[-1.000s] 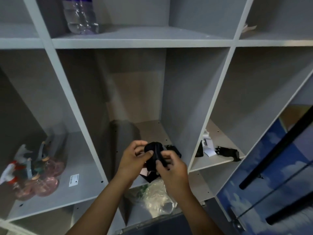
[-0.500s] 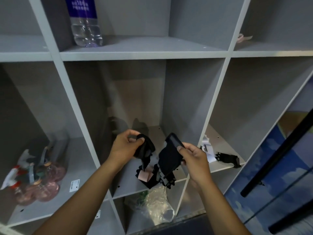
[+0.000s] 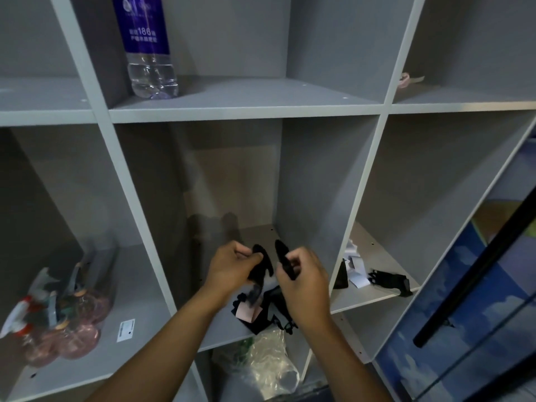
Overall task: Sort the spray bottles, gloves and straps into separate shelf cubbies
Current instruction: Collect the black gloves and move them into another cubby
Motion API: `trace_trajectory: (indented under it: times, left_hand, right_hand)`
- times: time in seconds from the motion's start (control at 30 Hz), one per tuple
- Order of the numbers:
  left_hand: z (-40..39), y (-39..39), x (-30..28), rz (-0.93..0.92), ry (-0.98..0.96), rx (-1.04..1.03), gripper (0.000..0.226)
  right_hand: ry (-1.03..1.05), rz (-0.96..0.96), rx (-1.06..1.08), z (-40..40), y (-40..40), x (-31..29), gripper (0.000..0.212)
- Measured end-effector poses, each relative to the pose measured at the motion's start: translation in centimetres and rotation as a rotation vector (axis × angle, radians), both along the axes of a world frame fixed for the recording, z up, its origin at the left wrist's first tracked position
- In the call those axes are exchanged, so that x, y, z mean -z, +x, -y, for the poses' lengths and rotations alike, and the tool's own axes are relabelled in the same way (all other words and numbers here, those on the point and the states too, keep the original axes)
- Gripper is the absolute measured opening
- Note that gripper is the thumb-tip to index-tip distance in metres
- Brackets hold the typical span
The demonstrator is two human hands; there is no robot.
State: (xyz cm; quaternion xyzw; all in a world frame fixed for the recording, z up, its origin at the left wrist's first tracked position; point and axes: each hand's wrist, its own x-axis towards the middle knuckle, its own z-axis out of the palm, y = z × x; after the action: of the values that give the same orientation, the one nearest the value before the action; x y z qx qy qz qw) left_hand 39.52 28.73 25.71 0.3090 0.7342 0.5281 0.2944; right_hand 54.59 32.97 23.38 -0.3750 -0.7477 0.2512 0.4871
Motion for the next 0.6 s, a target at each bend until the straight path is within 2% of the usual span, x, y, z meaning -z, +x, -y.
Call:
trace_trajectory:
  times: [0.1,0.2,0.37,0.53,0.6]
  left_hand:
    - [0.0,1.0,1.0,0.151,0.030,0.031,0.016]
    - [0.6,1.1,1.2,0.196,0.039,0.054,0.020]
    - [1.2,0.1,1.0,0.191,0.058,0.059,0.025]
    - [1.5,-0.8,0.7,0.138,0.005,0.221,0.022]
    - [1.5,-1.5,0.5,0.064,-0.023,0.247,0.018]
  right_hand:
    - [0.080,0.048,-0.055,0.4,-1.3,1.2,0.019]
    - [0.064,0.071,-0.115,0.3,-1.5,2.3,0.019]
    - [0.073,0.160,-0.198,0.0,-1.1,3.2,0.018]
    - [0.078,0.197,-0.326,0.3,-0.4,2.7,0.022]
    - [0.019,0.110,-0.315,0.0,0.4,2.0,0.023]
